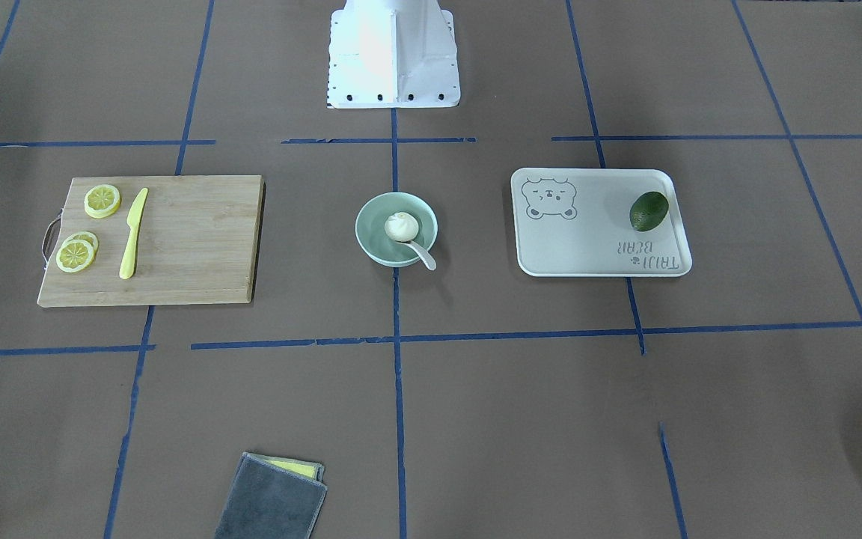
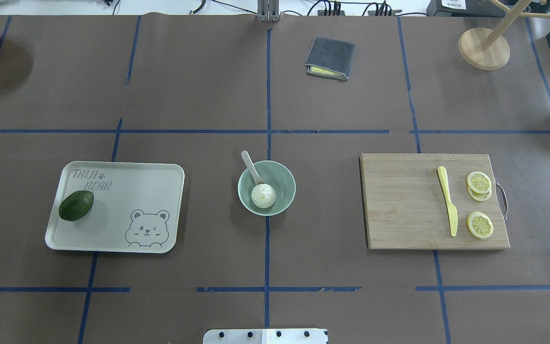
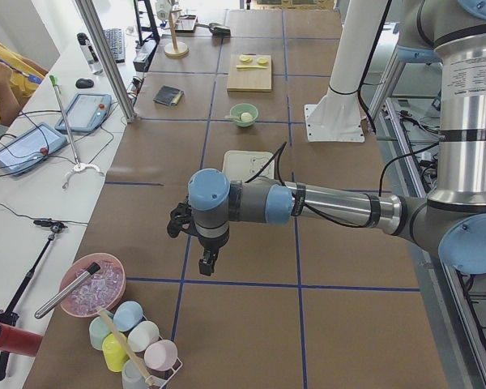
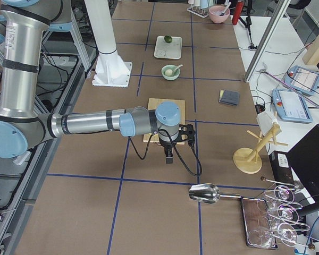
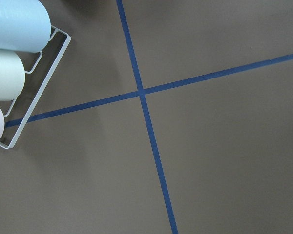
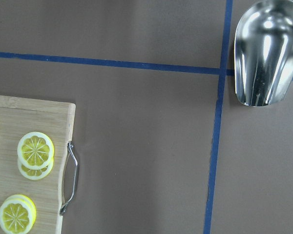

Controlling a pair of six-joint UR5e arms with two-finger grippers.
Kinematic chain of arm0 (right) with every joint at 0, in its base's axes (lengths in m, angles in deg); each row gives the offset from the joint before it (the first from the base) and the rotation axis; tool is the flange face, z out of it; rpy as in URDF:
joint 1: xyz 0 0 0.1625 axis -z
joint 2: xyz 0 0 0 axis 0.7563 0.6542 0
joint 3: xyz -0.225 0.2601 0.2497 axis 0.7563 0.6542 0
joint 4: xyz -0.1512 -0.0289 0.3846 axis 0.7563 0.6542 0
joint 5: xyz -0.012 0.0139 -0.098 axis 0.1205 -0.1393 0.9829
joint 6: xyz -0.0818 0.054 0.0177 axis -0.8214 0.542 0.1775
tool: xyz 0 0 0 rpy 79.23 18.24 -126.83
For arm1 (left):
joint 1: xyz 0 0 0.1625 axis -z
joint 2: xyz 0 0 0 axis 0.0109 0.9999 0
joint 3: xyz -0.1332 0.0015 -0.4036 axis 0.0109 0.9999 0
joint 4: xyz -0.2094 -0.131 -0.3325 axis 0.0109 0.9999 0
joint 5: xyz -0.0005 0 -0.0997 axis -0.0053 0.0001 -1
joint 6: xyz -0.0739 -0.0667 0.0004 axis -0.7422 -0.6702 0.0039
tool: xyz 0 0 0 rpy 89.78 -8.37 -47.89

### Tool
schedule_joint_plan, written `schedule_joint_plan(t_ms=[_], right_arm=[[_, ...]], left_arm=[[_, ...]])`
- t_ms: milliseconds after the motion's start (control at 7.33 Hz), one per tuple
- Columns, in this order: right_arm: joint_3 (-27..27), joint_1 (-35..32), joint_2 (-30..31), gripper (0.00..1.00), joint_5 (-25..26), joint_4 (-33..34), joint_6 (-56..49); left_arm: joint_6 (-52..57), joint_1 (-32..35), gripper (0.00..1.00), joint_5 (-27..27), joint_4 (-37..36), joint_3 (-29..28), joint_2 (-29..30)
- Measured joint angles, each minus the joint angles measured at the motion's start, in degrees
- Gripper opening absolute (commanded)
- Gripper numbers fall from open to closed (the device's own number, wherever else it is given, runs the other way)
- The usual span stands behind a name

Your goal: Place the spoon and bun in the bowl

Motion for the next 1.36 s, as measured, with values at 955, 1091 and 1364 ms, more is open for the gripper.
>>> schedule_joint_plan(t_ms=[955,1091,1364], right_arm=[[0.28,-1.65,-1.31,1.0,1.79,4.56,-8.12],[0.17,-1.66,-1.57,1.0,1.7,4.57,-7.81],[0.69,-1.63,-2.31,1.0,1.6,4.54,-7.52]], left_arm=[[-0.06,-1.2,1.0,-0.79,-0.62,0.87,-0.5],[-0.04,-1.05,1.0,-0.77,-2.32,1.61,-0.87],[0.02,-0.95,1.0,-0.72,-4.39,2.38,-0.69]])
